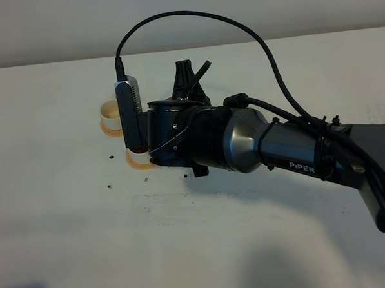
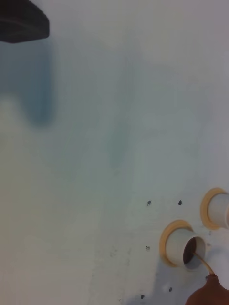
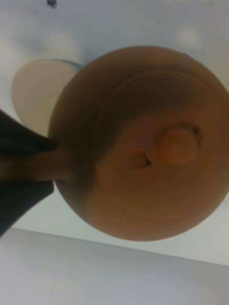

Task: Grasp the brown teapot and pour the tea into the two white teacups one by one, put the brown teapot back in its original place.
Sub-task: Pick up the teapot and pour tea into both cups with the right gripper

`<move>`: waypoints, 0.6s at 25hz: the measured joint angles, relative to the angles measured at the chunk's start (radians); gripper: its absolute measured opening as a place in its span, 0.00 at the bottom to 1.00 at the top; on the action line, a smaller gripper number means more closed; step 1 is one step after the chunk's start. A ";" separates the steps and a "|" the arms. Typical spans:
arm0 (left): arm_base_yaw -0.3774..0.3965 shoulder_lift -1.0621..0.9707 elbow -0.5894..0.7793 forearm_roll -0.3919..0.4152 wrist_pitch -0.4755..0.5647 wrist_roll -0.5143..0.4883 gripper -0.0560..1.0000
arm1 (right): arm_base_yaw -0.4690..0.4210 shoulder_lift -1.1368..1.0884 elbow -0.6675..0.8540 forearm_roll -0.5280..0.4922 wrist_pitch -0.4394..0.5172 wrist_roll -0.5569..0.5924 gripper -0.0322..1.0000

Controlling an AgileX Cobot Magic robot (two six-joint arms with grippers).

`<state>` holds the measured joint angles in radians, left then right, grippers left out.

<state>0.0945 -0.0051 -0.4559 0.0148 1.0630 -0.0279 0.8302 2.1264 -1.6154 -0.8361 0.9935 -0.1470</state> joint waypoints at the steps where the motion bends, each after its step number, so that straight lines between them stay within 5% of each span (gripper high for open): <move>1: 0.000 0.000 0.000 0.000 0.000 0.000 0.33 | 0.001 0.000 0.000 -0.001 0.000 -0.001 0.11; 15: 0.000 0.000 0.000 0.000 0.000 0.000 0.33 | 0.001 0.000 0.000 -0.012 0.000 -0.011 0.11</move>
<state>0.0945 -0.0051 -0.4559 0.0148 1.0630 -0.0279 0.8309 2.1264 -1.6154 -0.8478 0.9935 -0.1582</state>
